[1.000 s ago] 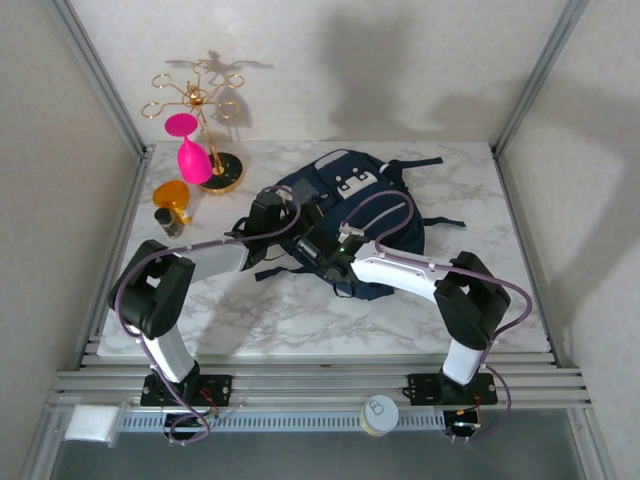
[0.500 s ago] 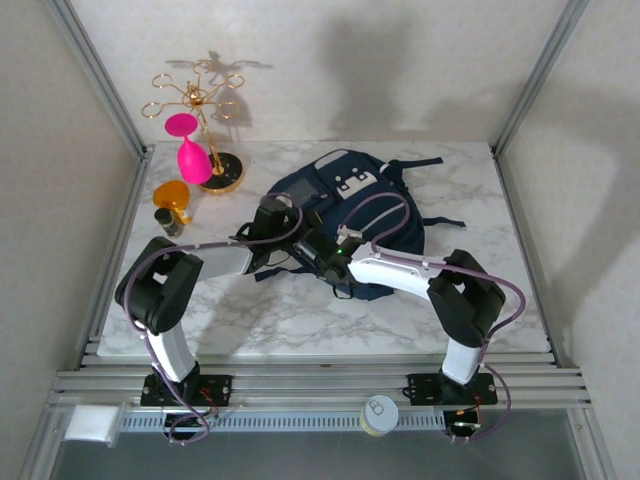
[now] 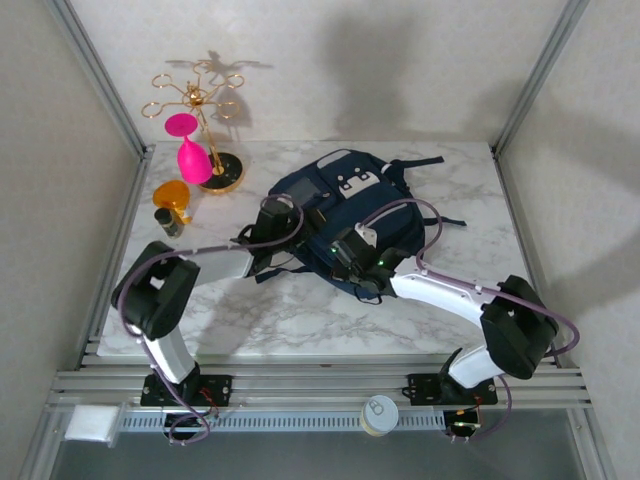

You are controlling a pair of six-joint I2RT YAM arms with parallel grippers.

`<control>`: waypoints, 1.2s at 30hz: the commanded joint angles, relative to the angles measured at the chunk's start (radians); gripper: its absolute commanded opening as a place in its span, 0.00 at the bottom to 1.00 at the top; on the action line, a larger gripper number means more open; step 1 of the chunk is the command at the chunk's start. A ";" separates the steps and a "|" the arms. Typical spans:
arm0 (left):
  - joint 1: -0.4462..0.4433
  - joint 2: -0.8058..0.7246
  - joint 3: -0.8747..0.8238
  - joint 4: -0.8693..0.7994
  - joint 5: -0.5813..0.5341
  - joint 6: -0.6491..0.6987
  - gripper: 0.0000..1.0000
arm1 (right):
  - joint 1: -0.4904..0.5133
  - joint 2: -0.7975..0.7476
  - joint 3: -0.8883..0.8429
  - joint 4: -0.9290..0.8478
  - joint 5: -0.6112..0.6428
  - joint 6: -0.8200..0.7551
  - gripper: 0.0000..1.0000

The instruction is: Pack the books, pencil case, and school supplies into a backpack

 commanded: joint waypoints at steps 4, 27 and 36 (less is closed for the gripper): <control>-0.137 -0.017 -0.107 0.211 -0.104 -0.392 0.50 | -0.014 -0.024 -0.047 0.069 -0.054 -0.082 0.00; 0.041 0.058 -0.029 0.049 -0.292 -0.159 0.00 | -0.114 -0.099 -0.014 -0.209 0.118 -0.201 0.00; 0.171 -0.032 -0.035 0.046 -0.074 -0.002 0.13 | -0.086 0.021 0.112 -0.031 -0.102 -0.397 0.00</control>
